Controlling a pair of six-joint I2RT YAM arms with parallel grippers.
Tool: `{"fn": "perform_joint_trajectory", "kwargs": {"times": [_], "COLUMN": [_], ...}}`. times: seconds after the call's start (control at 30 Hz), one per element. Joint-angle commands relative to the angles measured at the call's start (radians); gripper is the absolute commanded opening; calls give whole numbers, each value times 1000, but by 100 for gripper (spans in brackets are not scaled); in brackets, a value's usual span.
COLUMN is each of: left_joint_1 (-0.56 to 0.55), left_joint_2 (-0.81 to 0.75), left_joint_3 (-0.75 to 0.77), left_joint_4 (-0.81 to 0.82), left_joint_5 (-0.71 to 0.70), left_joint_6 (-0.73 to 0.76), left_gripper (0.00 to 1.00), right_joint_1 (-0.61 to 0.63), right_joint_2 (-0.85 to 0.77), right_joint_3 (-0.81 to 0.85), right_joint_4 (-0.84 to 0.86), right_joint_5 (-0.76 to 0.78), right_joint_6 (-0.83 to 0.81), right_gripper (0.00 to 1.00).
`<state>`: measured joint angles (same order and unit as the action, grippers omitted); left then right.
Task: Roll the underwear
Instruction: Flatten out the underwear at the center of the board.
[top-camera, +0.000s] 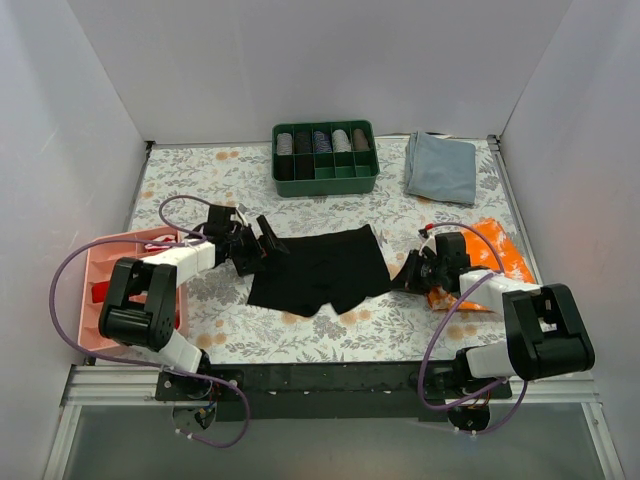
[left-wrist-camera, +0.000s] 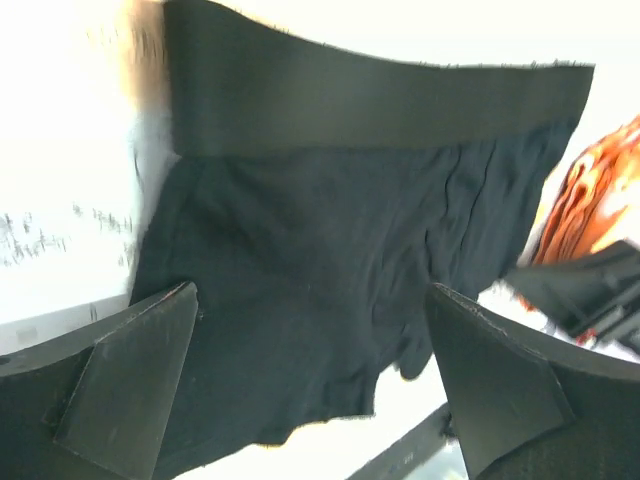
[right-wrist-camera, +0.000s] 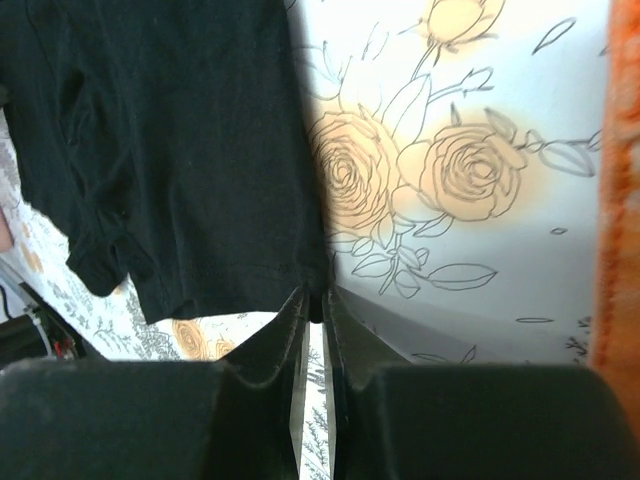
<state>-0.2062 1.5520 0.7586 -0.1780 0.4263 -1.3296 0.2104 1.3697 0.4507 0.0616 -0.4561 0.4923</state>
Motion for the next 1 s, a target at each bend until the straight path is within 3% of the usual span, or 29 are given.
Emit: {"fn": "perform_joint_trajectory", "kwargs": {"times": [0.0, 0.27, 0.8, 0.9, 0.93, 0.97], "left_joint_1": [-2, -2, -1, -1, -2, -2], "left_joint_2": [85, 138, -35, -64, -70, -78], "left_joint_3": [56, 68, 70, 90, 99, 114], "left_joint_4": [69, -8, -196, -201, -201, -202], "left_joint_5": [-75, -175, -323, -314, -295, -284], "left_joint_6": [0, -23, -16, -14, -10, -6], "left_gripper": [98, 98, 98, 98, 98, 98], "right_joint_1": [1, 1, 56, 69, 70, 70], "right_joint_2": [-21, -77, -14, -8, -11, -17], "right_joint_3": [-55, -84, -7, 17, 19, 26], "right_joint_4": [-23, -36, 37, 38, 38, 34], "right_joint_5": [-15, -1, -73, -91, -98, -101], "right_joint_6": [-9, 0, 28, 28, 31, 32], "right_gripper": [16, 16, 17, 29, 40, 45]}}
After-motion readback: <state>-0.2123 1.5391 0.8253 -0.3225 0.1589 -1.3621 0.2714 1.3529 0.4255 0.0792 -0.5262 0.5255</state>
